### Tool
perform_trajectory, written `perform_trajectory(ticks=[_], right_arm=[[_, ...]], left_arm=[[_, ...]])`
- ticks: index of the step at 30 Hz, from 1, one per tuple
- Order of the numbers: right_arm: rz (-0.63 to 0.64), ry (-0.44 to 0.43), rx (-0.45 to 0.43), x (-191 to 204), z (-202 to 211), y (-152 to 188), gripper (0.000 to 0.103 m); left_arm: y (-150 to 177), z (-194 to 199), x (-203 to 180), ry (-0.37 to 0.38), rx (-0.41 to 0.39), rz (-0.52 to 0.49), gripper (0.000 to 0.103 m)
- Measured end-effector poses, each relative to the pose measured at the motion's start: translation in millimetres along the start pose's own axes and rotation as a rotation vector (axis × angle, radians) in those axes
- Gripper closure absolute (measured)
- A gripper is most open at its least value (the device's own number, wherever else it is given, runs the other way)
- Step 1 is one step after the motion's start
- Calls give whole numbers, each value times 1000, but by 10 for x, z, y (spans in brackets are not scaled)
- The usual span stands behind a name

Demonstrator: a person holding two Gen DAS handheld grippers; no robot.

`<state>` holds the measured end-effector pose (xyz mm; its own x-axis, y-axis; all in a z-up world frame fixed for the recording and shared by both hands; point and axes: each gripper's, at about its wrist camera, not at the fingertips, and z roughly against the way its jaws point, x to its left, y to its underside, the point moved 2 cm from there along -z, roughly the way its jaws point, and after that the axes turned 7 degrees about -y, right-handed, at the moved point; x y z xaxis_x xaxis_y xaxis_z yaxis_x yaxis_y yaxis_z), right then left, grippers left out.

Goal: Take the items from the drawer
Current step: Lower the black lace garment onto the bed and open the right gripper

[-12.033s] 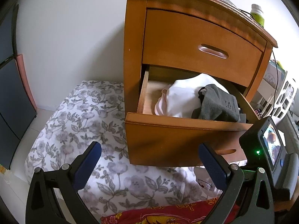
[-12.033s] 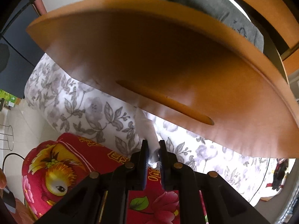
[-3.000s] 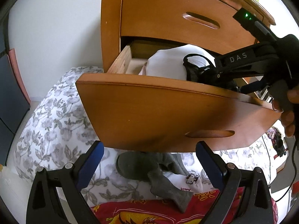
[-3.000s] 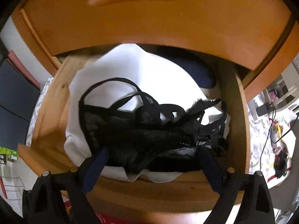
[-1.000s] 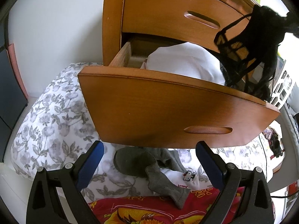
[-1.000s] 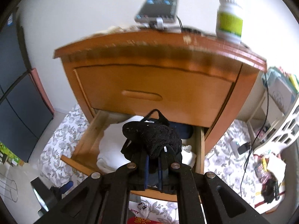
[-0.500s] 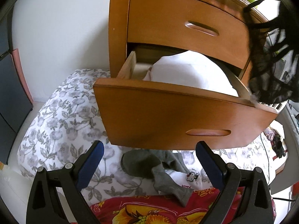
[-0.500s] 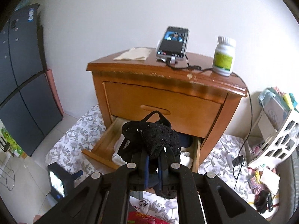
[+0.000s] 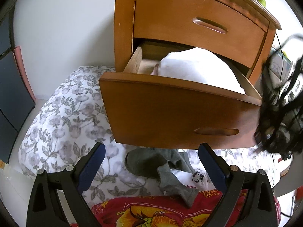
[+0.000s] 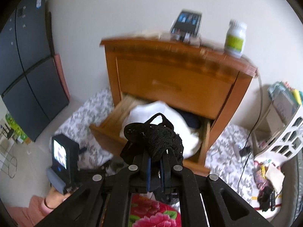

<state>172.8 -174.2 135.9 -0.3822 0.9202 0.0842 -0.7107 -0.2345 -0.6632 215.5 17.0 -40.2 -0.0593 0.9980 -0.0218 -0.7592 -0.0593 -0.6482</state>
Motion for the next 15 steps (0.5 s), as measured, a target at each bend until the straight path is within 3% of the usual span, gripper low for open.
perform_trajectory(ticks=[10, 15], right_arm=[[11, -19, 222, 34, -974, 481, 95], [1, -22, 283, 9, -1350, 643, 95]], left_arm=[[33, -55, 4, 7, 25, 6, 4], [43, -86, 21, 14, 39, 12, 4]])
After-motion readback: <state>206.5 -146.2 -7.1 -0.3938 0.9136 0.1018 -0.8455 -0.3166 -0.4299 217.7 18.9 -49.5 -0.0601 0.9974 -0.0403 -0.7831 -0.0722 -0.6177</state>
